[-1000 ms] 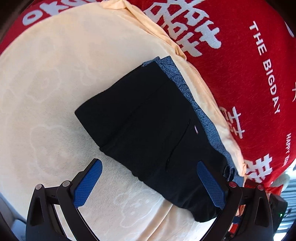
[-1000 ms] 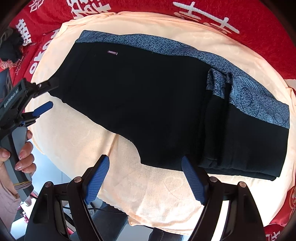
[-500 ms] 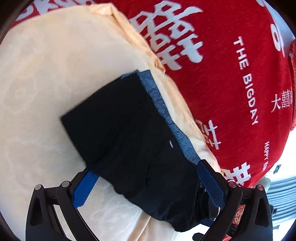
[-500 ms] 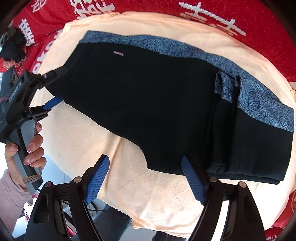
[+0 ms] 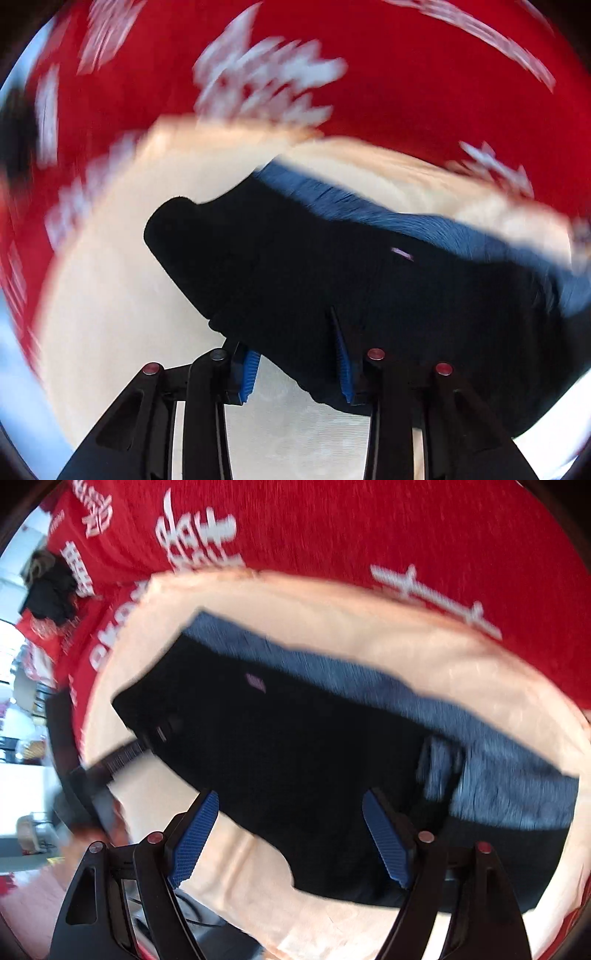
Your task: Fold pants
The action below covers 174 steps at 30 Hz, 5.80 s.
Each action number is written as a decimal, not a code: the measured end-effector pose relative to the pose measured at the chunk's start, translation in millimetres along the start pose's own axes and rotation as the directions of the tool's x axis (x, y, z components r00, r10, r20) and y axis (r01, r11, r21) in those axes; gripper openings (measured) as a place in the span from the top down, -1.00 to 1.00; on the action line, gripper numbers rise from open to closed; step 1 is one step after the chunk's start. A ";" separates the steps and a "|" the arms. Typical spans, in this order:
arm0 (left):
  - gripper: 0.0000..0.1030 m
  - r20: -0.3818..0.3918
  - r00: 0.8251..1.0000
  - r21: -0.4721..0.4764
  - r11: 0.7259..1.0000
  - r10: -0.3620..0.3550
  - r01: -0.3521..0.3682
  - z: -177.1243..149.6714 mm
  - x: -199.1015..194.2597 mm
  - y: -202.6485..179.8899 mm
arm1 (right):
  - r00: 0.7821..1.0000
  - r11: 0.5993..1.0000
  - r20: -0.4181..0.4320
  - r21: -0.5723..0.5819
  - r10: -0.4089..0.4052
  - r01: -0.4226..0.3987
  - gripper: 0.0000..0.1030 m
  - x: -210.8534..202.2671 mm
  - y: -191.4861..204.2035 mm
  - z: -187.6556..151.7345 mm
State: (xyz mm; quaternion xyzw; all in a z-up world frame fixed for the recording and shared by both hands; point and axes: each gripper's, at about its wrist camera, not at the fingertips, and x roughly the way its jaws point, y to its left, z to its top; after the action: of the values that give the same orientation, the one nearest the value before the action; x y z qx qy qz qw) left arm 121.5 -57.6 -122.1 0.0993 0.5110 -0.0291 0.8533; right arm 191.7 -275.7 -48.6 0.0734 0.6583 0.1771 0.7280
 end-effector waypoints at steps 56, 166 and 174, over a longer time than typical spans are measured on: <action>0.23 -0.069 0.973 0.693 0.692 -0.218 0.204 -42.4 -91.3 -391.7 | 0.854 0.733 0.274 0.440 0.441 -0.520 0.64 -41.8 -285.0 -171.9; -1.00 -0.361 0.896 0.179 0.924 -0.258 0.339 36.1 -148.0 -166.4 | 0.993 0.815 0.091 0.579 -0.075 0.009 -1.00 -140.7 -166.7 -258.4; -1.00 -0.357 0.897 0.185 0.922 -0.260 0.340 37.5 -148.9 -170.1 | 0.993 0.815 0.094 0.580 -0.072 0.004 -1.00 -141.4 -167.4 -256.7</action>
State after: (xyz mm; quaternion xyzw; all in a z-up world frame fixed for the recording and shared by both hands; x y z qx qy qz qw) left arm 57.4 -239.2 2.1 0.1259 0.6466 -0.2067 0.7234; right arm -44.0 -513.2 -5.2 0.2876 0.6405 -0.0503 0.7103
